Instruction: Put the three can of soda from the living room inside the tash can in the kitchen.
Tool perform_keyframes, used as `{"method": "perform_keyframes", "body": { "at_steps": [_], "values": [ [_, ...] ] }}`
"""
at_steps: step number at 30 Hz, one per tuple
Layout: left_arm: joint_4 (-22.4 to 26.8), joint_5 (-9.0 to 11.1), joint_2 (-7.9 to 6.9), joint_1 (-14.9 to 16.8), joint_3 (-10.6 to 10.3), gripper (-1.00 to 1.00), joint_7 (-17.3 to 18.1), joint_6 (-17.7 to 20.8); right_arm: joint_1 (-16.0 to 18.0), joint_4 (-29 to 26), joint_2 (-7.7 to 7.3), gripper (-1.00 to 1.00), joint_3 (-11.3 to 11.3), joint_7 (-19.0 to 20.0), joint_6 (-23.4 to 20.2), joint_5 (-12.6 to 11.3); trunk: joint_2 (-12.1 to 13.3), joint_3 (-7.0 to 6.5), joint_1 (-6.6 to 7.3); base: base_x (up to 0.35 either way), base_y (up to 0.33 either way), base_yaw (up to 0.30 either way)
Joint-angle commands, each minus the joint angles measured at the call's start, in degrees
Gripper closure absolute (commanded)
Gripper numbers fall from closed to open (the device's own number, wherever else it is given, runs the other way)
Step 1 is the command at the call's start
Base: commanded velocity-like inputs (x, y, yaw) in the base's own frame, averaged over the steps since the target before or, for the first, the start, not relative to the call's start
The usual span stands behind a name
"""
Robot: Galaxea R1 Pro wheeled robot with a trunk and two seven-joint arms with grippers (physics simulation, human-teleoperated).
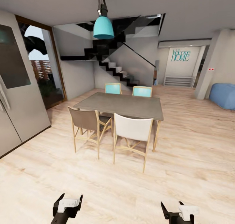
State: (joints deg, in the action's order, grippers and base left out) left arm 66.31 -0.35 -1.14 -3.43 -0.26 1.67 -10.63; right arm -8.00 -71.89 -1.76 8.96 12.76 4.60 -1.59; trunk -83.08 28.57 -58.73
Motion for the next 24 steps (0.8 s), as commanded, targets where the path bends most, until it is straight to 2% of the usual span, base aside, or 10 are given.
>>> {"method": "perform_keyframes", "body": {
  "at_steps": [1,24],
  "values": [
    [0.0,0.0,0.00,0.0,0.0,-1.00,0.0,0.0,0.0,0.0,0.00,-1.00,0.0,0.0,0.0,0.0,0.0,0.00,0.00,0.182,-0.235,-0.251],
    [0.0,-0.1,0.00,0.0,0.0,-1.00,0.1,0.0,0.0,0.0,0.06,-1.00,0.1,0.0,0.0,0.0,0.0,0.00,0.00,0.117,-0.264,-0.251]
  ]
}}
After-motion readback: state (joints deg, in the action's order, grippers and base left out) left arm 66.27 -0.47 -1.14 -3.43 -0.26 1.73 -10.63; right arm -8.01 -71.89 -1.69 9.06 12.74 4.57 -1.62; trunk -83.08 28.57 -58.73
